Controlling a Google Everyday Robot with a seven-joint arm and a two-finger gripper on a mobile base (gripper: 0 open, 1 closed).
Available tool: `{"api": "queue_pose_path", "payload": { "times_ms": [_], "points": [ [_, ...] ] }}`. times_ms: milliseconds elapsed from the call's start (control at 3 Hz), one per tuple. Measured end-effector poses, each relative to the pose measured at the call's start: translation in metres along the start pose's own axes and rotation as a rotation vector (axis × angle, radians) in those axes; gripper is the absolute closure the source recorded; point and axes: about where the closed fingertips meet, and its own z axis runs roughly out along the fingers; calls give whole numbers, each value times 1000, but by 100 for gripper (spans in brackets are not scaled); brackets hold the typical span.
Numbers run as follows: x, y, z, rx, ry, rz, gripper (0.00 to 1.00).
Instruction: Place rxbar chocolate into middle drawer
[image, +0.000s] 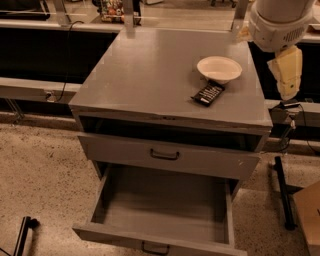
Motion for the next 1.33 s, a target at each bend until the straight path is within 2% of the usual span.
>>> {"api": "queue_pose_path", "payload": {
  "times_ms": [333,667,1000,1333],
  "points": [
    [2,-6,1,19,-2,-88,0],
    [-3,-10,5,15,-54,-148,0],
    [-21,-20,10,60,-173,-289,0],
    [-40,-30,17,67,-284,-479,0]
  ]
}}
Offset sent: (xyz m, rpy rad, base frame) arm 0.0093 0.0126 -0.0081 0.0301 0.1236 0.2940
